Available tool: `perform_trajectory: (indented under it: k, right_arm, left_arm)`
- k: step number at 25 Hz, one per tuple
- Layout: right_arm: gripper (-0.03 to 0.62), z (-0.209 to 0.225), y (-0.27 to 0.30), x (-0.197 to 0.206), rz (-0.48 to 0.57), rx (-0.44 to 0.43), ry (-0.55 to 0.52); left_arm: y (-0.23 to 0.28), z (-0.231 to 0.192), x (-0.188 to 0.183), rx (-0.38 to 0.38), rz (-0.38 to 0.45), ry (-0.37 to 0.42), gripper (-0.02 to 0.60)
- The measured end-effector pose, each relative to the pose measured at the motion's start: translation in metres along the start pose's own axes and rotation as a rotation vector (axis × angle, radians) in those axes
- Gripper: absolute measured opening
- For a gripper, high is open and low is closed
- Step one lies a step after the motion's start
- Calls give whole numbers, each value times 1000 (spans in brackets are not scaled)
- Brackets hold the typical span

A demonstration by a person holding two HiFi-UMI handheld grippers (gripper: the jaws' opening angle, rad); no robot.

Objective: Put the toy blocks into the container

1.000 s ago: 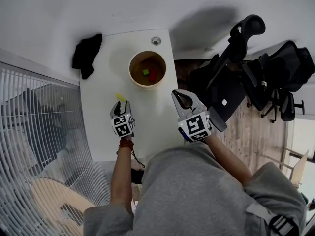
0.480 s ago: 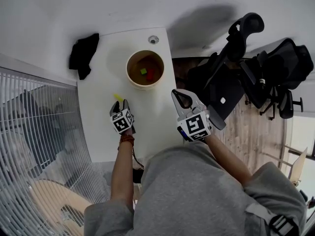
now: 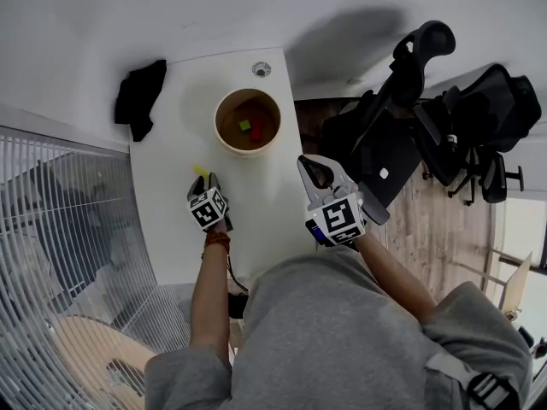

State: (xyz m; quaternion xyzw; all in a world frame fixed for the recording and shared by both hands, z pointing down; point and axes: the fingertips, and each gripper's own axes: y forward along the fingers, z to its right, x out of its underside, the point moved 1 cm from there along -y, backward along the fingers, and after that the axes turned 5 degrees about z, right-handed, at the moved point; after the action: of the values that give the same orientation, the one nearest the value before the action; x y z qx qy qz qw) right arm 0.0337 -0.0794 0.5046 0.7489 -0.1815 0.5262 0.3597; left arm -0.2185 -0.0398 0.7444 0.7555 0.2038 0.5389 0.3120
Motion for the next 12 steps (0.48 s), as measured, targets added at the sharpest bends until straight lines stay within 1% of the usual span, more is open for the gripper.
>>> perform_trajectory:
  k: [4,6,12]
  right_arm:
    - [11,1,0,1,-5,-2,0]
    - [11,1,0,1,-4,-5,-1]
    - [11,0,1,1,-3,-5,-3]
  left_arm:
    - [1,-1,2,-6,-13,-8,118]
    - [1,-2,4,-14,-14,-15,90]
    - [1,-5,5,-13,-13,-14,77]
